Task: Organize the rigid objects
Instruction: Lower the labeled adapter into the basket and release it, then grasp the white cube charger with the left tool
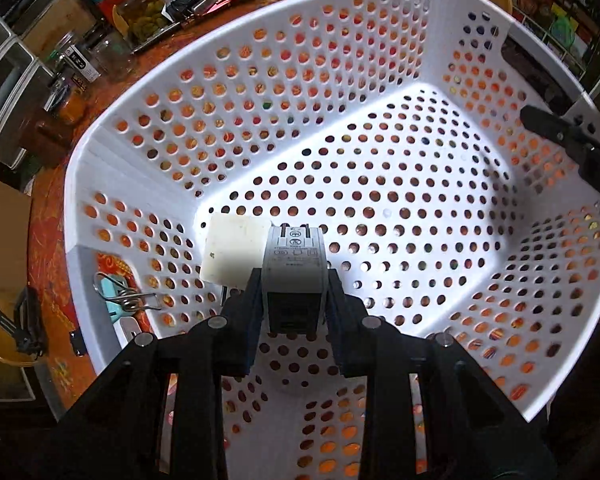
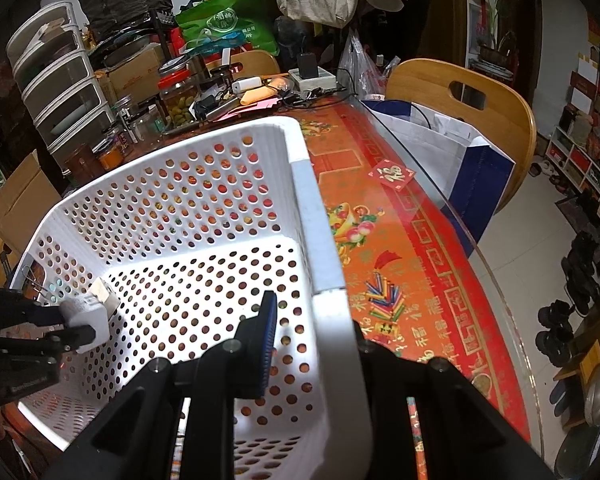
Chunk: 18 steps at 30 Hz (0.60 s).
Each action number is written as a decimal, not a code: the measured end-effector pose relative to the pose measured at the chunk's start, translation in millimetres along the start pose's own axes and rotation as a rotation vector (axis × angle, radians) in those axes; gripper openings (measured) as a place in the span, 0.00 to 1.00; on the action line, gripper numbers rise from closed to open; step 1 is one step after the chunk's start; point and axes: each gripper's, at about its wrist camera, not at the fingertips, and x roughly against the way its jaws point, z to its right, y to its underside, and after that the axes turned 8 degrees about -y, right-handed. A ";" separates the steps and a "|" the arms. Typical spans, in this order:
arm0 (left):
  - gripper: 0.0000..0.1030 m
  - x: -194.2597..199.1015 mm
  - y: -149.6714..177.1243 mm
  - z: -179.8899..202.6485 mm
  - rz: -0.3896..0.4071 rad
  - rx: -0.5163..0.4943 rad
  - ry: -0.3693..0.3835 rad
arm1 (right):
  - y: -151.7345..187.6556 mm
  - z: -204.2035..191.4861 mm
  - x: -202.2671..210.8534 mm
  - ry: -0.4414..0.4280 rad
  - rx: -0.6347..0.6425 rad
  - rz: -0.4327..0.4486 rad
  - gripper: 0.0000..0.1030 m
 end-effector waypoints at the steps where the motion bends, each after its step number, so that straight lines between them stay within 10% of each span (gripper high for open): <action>1: 0.26 -1.2 0.7 -0.7 -0.007 -0.005 -0.008 | -0.1 -0.3 -0.2 0.002 0.000 -0.001 0.19; 7: 0.31 -7.3 -1.7 1.7 -0.009 -0.010 0.002 | -0.9 -0.2 -0.7 0.004 0.002 -0.011 0.19; 11: 0.38 34.7 13.5 -15.6 0.133 0.044 0.039 | -2.8 0.1 -1.3 0.013 0.003 -0.017 0.19; 15: 0.93 106.9 61.0 -64.8 0.374 0.170 -0.002 | -3.2 -0.9 -1.5 0.021 0.007 -0.019 0.19; 18: 1.00 135.4 103.1 -119.4 0.489 0.310 -0.047 | -2.6 -1.4 -1.3 0.019 0.006 -0.015 0.19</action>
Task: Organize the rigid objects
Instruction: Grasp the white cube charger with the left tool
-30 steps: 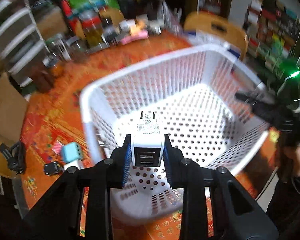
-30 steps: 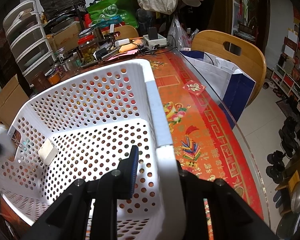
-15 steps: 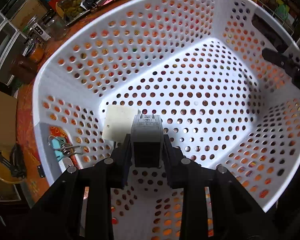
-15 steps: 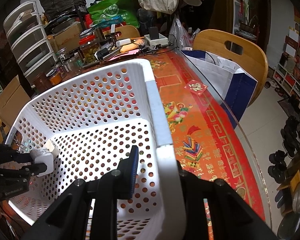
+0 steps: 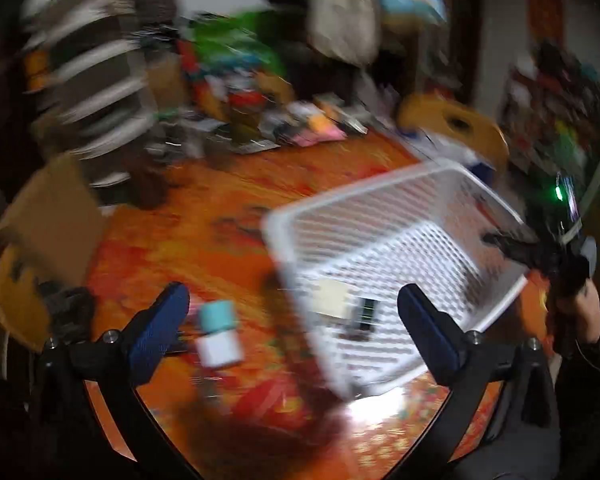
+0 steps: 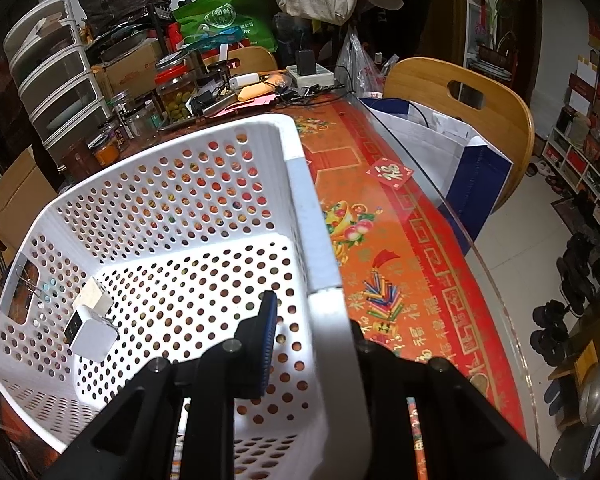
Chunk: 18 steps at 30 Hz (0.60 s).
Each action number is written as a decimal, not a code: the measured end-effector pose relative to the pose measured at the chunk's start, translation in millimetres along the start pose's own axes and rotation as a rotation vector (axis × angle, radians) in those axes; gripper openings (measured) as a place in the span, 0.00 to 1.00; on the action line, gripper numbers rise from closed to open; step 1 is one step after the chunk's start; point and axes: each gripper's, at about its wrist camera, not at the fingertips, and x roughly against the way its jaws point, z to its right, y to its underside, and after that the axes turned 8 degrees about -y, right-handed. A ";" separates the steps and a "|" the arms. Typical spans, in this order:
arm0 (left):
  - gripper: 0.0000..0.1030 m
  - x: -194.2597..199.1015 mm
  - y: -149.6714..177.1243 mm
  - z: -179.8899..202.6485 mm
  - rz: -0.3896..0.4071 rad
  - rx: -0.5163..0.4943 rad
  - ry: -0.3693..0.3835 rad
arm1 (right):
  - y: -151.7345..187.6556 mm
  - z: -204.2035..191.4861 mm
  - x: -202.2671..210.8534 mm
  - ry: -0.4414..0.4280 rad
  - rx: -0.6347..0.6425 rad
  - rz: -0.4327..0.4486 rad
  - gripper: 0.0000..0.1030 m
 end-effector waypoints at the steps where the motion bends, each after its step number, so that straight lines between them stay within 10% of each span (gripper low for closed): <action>1: 1.00 0.5 5.0 -17.0 0.010 0.029 0.004 | 0.3 0.2 0.6 -0.002 0.001 0.002 0.19; 7: 0.99 -83.4 59.9 -87.2 -0.192 0.208 -0.017 | -0.5 -0.4 0.0 -0.004 0.005 0.001 0.19; 18: 0.70 -173.6 82.4 -58.5 -0.352 0.211 -0.072 | 0.0 0.7 -0.5 -0.005 -0.004 -0.007 0.19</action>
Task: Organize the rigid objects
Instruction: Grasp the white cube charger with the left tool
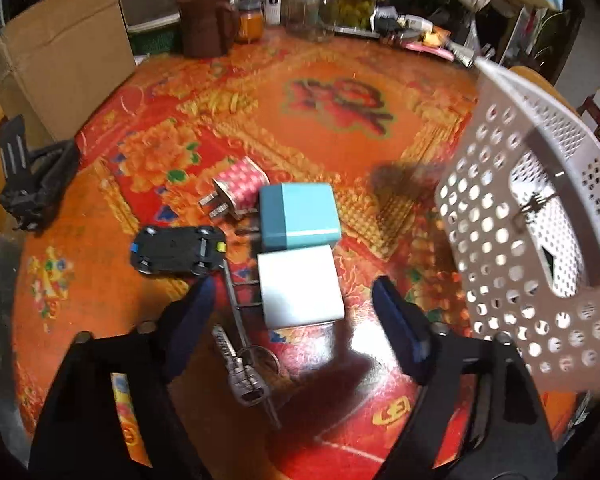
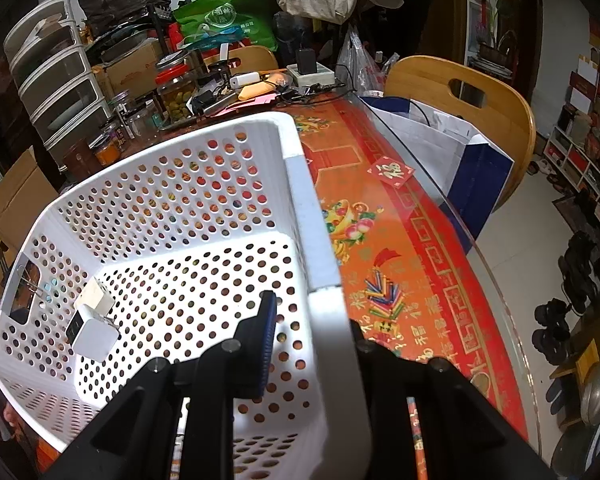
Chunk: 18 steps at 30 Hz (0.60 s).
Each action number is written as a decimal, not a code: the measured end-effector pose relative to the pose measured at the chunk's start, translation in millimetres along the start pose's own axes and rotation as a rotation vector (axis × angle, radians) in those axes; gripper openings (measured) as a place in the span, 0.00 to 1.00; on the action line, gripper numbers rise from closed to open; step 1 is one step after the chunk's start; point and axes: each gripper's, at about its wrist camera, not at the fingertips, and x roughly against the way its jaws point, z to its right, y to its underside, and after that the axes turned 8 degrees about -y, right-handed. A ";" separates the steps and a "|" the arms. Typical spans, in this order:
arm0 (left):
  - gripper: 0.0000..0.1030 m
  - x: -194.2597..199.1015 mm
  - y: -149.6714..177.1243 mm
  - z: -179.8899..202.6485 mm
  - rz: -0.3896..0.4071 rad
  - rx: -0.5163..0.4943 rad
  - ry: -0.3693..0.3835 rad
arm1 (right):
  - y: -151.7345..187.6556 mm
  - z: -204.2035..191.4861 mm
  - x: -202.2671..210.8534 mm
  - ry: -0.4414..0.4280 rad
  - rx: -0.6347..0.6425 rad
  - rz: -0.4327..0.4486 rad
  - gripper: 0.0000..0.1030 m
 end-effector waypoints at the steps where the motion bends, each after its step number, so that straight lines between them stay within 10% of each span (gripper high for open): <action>1: 0.67 -5.3 2.4 1.2 -0.010 0.003 0.001 | -0.1 -0.1 0.0 0.001 0.001 0.000 0.19; 18: 0.52 -8.1 -2.0 14.3 -0.010 -0.017 -0.078 | 0.2 0.0 -0.1 -0.001 0.001 0.002 0.19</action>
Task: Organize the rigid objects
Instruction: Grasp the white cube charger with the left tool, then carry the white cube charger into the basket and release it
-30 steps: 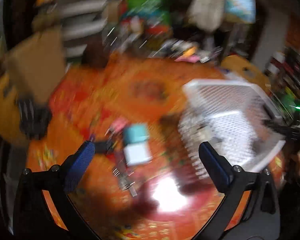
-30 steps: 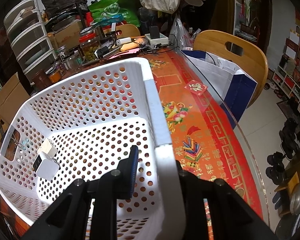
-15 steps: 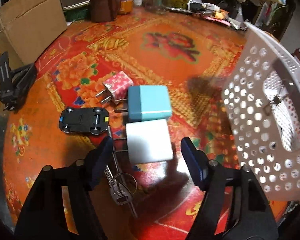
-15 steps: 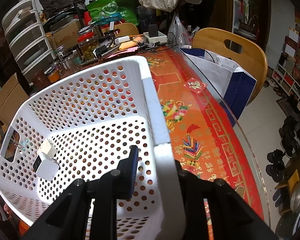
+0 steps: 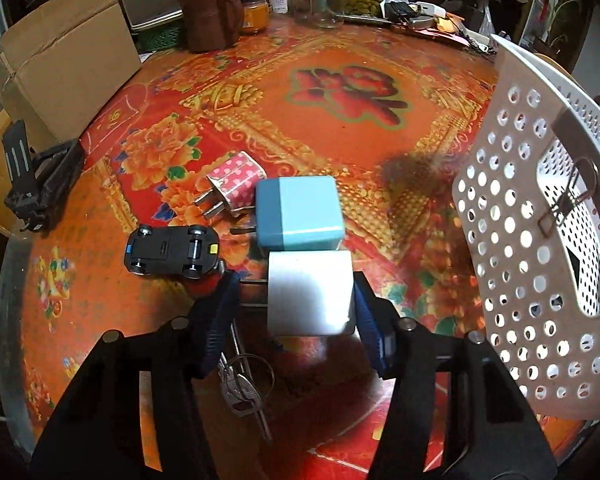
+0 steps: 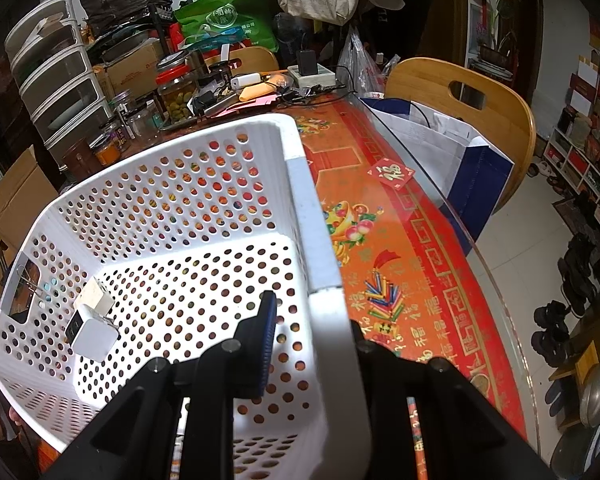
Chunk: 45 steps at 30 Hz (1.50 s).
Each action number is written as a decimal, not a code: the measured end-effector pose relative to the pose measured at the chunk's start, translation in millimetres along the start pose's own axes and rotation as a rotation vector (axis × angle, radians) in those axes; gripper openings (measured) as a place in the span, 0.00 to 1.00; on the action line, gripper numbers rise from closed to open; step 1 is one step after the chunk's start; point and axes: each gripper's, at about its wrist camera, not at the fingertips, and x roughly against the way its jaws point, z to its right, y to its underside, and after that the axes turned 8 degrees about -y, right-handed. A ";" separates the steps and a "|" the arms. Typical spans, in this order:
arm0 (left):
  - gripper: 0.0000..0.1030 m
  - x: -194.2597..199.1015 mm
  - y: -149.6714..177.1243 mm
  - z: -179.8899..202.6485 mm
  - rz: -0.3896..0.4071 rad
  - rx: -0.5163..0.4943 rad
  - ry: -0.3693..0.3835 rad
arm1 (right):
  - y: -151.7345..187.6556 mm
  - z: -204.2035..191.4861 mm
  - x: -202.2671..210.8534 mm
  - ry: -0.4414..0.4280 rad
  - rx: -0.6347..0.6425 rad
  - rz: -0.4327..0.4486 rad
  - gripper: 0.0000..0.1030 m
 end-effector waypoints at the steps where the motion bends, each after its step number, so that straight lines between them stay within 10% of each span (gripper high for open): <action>1: 0.52 0.4 0.3 0.2 -0.001 0.001 0.002 | 0.1 -0.1 0.0 0.000 -0.001 0.000 0.19; 31: 0.52 133.6 -7.1 -14.1 0.250 -0.011 -0.075 | 0.2 -3.3 0.2 -0.008 0.000 0.004 0.19; 45: 0.52 204.5 -25.0 48.4 0.383 -0.152 -0.153 | 0.6 -5.1 -1.1 -0.003 0.006 -0.006 0.19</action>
